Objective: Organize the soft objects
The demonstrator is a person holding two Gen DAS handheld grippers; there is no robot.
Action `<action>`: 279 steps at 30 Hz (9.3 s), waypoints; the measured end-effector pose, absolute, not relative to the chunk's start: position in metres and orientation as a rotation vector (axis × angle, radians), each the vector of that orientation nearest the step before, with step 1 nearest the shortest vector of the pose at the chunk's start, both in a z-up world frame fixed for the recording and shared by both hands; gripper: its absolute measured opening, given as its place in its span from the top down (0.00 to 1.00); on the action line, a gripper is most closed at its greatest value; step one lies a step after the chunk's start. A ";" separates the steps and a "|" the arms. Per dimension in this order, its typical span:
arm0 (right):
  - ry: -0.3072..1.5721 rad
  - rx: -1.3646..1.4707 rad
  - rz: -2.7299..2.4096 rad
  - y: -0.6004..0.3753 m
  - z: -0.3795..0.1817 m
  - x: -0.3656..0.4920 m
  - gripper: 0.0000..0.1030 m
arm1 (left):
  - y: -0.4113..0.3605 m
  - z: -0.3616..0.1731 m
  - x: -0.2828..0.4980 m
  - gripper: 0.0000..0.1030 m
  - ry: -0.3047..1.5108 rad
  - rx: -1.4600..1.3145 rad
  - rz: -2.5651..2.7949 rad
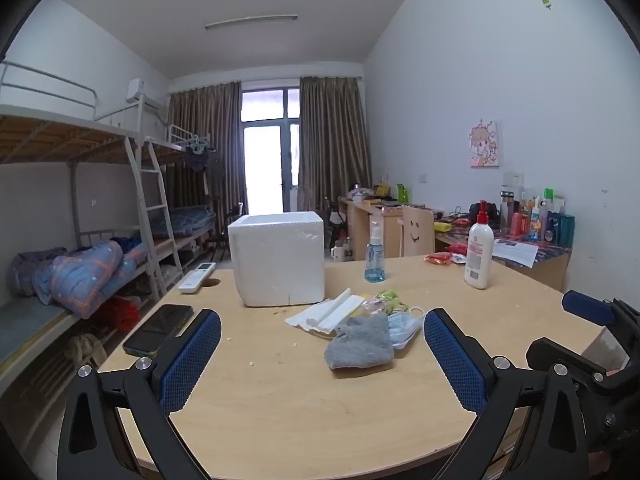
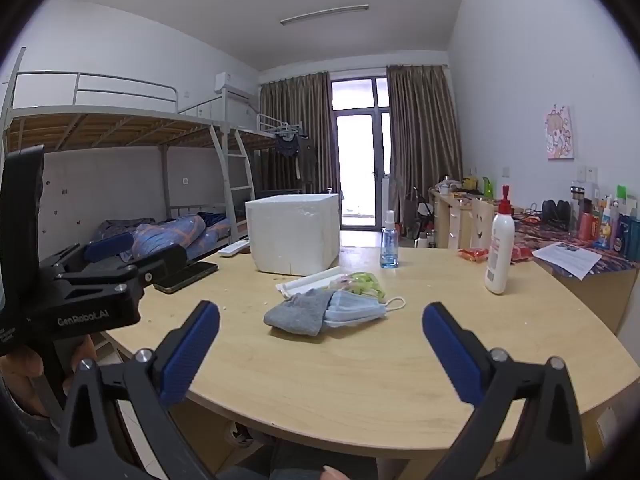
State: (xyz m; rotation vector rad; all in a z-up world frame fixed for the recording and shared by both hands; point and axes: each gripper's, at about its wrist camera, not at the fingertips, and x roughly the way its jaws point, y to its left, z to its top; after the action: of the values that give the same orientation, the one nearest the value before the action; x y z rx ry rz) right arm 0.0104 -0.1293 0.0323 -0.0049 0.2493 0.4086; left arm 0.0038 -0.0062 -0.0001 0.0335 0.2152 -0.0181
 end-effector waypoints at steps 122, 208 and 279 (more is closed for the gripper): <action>0.672 -0.050 0.422 -0.106 -0.016 0.178 0.00 | -0.001 -0.086 0.192 0.75 0.824 -0.071 -0.367; 0.335 -0.022 0.410 -0.127 0.080 0.077 0.91 | 0.025 0.056 0.032 0.87 0.174 0.076 -0.198; 0.357 -0.107 0.552 -0.031 0.137 0.211 0.91 | 0.091 0.100 0.179 0.87 0.250 0.022 -0.109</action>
State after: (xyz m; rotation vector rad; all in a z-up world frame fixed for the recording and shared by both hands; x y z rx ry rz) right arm 0.2109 -0.0308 0.1373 -0.1075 0.3572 0.5520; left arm 0.1792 0.0914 0.1005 0.0218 0.2503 -0.1089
